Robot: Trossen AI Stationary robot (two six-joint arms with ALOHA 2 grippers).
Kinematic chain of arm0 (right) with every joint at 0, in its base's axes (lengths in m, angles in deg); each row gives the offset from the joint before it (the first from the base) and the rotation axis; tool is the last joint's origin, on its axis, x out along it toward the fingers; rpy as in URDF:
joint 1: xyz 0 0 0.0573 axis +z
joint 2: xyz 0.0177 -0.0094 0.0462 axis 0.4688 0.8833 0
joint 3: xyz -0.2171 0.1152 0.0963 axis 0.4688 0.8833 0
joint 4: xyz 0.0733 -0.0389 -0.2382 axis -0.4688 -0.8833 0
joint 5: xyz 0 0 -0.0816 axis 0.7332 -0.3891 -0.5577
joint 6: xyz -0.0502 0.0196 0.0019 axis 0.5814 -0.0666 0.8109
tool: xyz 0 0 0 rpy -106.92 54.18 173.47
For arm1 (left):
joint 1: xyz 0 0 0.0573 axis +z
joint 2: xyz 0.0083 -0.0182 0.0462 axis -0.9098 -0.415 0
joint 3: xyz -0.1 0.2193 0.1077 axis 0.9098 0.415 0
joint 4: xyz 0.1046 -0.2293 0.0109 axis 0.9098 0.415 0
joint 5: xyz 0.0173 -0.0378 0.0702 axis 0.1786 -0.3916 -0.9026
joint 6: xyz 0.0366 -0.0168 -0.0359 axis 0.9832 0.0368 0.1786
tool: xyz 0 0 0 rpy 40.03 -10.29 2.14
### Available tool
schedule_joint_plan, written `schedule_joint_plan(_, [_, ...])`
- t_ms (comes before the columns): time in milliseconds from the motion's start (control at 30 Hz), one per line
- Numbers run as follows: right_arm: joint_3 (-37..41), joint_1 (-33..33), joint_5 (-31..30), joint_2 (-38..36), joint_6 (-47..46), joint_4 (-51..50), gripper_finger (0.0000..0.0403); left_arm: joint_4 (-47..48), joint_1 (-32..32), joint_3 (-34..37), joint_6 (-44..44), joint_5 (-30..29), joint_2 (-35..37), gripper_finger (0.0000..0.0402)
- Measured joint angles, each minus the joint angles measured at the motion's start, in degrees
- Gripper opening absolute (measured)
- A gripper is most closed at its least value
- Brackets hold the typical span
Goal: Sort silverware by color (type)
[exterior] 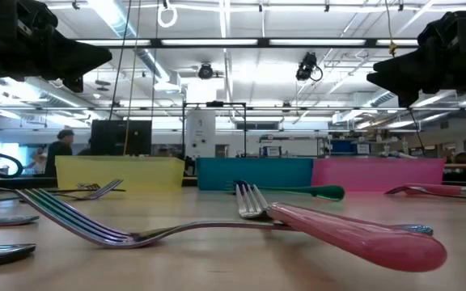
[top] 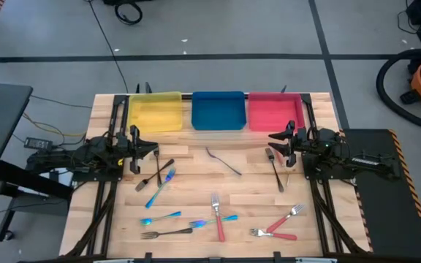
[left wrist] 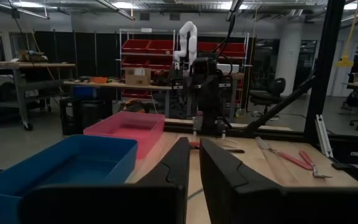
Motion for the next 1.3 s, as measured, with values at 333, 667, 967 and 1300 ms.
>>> schedule_joint_plan(333, [0.0,0.0,0.0,0.0,0.0,0.0,0.0168,0.0,0.0,0.0,0.0,0.0,0.0,0.0038])
schedule_joint_plan(667, [0.0,0.0,0.0,0.0,0.0,0.0,0.0168,0.0,0.0,0.0,0.0,0.0,0.0,0.0038])
schedule_joint_plan(967, [0.0,0.0,0.0,0.0,0.0,0.0,0.0169,0.0,0.0,0.0,0.0,0.0,0.0,0.0038])
schedule_joint_plan(1300, [0.0,0.0,-1.0,0.0,-0.7,0.6,0.0169,-1.0,0.0,0.0,0.0,0.0,0.0,0.0038])
